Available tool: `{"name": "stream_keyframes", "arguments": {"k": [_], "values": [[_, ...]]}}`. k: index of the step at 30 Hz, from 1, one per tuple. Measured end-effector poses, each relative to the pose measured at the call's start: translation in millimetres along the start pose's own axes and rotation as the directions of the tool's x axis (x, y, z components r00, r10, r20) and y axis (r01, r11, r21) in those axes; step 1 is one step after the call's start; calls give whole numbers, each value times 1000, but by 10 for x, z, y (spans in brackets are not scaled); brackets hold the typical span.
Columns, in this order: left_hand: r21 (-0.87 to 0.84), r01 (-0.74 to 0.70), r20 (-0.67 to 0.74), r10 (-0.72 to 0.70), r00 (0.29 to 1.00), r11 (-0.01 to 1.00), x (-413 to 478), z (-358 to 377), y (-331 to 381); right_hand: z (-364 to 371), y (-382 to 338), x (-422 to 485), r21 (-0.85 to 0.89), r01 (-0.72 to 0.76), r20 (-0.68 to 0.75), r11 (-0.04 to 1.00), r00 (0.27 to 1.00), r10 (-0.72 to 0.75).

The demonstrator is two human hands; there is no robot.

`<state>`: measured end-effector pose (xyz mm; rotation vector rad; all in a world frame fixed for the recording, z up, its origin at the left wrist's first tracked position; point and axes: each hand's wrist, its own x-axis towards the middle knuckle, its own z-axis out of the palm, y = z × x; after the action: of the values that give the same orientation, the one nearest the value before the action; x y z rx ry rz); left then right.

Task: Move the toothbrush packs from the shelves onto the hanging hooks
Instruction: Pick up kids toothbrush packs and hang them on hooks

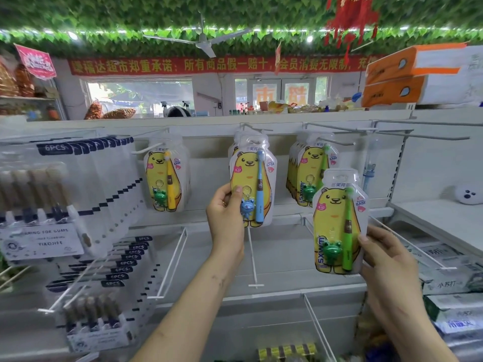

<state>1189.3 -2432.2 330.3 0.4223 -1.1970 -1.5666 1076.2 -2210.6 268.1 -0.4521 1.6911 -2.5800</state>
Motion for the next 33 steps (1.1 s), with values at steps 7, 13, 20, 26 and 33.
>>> {"name": "stream_keyframes", "arguments": {"k": [7, 13, 20, 26, 33], "values": [[29, 9, 3, -9, 1000, 1000, 553, 68, -231, -123, 58, -113, 31, 10, -63, 999, 998, -8], [14, -7, 0, 7, 1000, 1000, 828, 77, -423, -260, 66, -170, 2, 39, -59, 999, 998, -39], [-7, -13, -84, 13, 996, 1000, 826, 120, -497, -379, 55, 54, 17, -4, 57, 1000, 998, 3], [149, -163, -227, 195, 954, 975, 183, 48, -433, -449, -162, 222, 49, -46, 165, 998, 986, 37], [318, -223, 278, 134, 951, 922, -1087, 526, -305, -358, -426, 272, 80, -43, 303, 996, 953, 17]]}}
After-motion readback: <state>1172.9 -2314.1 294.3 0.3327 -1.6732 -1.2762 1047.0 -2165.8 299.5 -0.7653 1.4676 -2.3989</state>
